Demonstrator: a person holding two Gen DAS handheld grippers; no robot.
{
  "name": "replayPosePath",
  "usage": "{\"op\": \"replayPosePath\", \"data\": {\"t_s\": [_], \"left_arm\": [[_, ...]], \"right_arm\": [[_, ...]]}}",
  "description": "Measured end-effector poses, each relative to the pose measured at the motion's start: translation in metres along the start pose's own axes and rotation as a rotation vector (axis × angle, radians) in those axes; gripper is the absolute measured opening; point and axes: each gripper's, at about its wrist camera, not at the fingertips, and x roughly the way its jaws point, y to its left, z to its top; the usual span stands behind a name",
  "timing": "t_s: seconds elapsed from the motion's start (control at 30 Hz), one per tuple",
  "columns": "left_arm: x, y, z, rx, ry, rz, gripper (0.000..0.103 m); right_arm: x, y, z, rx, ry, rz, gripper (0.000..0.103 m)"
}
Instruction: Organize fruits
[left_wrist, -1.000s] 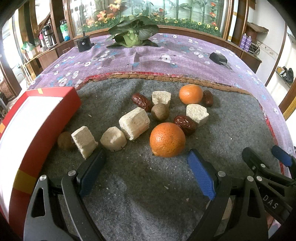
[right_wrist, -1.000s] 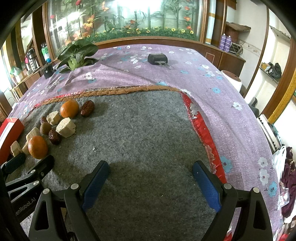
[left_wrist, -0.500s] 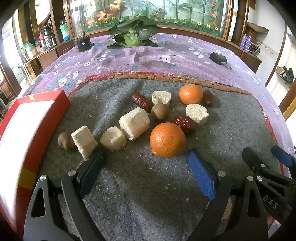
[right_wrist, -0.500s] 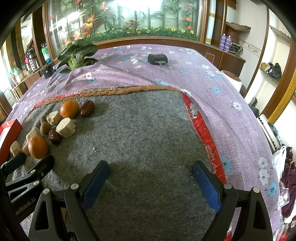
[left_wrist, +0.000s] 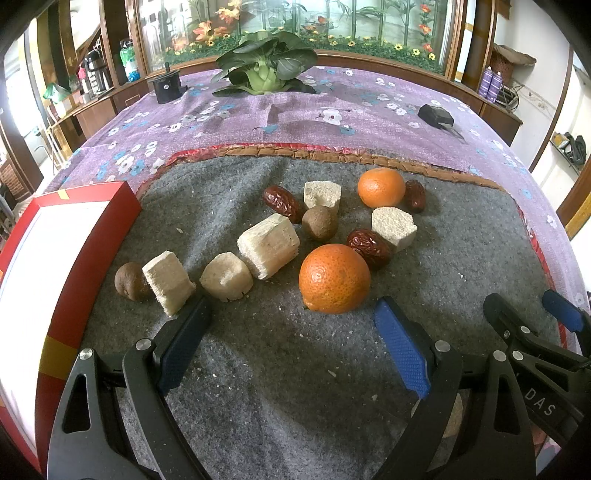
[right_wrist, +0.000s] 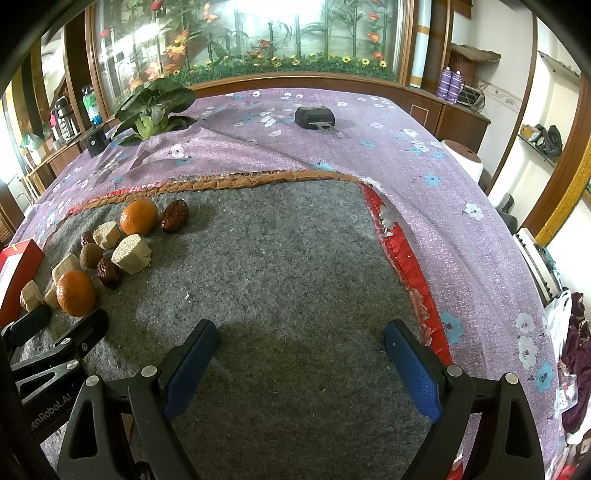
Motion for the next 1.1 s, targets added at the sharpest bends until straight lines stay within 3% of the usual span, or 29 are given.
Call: {"op": "replayPosePath", "data": {"t_s": [0.47, 0.57, 0.7, 0.83, 0.87, 0.9, 0.97, 1.1], "left_arm": [[0.000, 0.000, 0.000, 0.002, 0.002, 0.000, 0.091], [-0.002, 0.004, 0.000, 0.024, 0.025, -0.031, 0.091], [-0.017, 0.024, -0.003, 0.027, 0.014, -0.092, 0.091], [-0.038, 0.044, -0.010, 0.043, -0.133, -0.055, 0.091], [-0.041, 0.050, -0.009, 0.038, -0.113, -0.045, 0.091], [-0.044, 0.059, -0.013, -0.012, -0.110, -0.098, 0.091], [-0.046, 0.066, -0.013, -0.031, -0.062, -0.120, 0.091], [-0.052, 0.072, -0.020, -0.032, -0.060, -0.163, 0.091]], "right_arm": [[0.000, 0.000, 0.001, 0.000, 0.000, 0.000, 0.092], [-0.001, 0.000, 0.000, 0.000, -0.003, 0.013, 0.092], [-0.012, 0.000, -0.002, -0.029, -0.016, 0.068, 0.092], [-0.025, 0.001, -0.001, -0.056, -0.040, 0.141, 0.091], [-0.030, 0.001, -0.001, -0.064, -0.054, 0.148, 0.091], [-0.034, 0.002, -0.001, -0.074, -0.063, 0.156, 0.091], [-0.039, 0.005, -0.003, -0.106, -0.061, 0.208, 0.091], [-0.048, 0.008, -0.008, -0.132, -0.066, 0.265, 0.090]]}}
